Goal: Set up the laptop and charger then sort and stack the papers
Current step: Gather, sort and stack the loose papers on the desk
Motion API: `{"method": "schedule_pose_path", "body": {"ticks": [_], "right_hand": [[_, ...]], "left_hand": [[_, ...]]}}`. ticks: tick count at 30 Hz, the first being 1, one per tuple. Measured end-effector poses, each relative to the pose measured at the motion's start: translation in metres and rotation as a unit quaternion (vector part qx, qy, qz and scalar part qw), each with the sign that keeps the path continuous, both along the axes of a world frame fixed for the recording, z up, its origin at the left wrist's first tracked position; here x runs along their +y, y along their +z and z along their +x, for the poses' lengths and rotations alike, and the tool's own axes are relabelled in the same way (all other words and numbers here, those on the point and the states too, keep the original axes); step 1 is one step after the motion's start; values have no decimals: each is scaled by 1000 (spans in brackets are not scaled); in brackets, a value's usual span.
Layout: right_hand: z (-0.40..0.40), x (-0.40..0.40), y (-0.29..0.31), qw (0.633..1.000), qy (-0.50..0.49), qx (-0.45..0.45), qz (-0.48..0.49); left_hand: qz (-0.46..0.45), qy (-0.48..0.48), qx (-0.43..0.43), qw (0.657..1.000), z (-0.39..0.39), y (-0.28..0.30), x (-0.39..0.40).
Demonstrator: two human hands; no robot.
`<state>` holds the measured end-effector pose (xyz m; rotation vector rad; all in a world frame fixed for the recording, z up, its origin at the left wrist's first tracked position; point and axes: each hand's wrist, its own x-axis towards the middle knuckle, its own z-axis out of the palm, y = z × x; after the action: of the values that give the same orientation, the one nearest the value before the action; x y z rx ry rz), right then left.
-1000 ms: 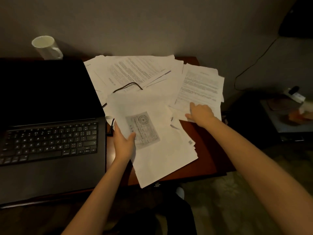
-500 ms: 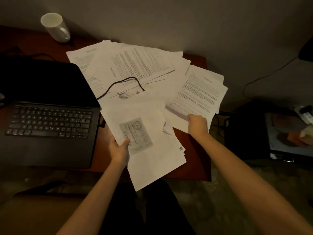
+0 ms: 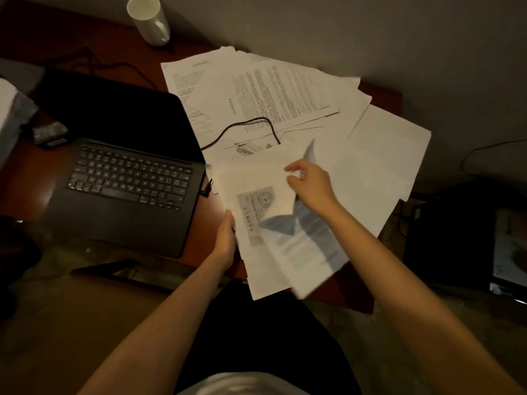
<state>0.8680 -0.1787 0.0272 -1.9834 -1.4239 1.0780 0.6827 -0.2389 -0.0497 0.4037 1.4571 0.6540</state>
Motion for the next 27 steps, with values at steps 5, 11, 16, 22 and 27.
{"method": "schedule_pose_path", "body": {"ticks": [5, 11, 16, 22, 27], "right_hand": [[-52, 23, -21, 995, 18, 49, -91], [-52, 25, -32, 985, 10, 141, -95], [26, -4, -50, 942, -329, 23, -66], [99, -83, -79, 858, -424, -124, -261], [120, -116, -81, 844, -503, 29, -184]], "left_hand": [[0, 53, -100, 994, -10, -9, -6], [16, 27, -12, 999, 0, -13, -4], [0, 59, 9, 998, 8, -21, -3], [10, 108, 73, 991, 40, -13, -10], [9, 134, 89, 987, 61, -6, -13]]}}
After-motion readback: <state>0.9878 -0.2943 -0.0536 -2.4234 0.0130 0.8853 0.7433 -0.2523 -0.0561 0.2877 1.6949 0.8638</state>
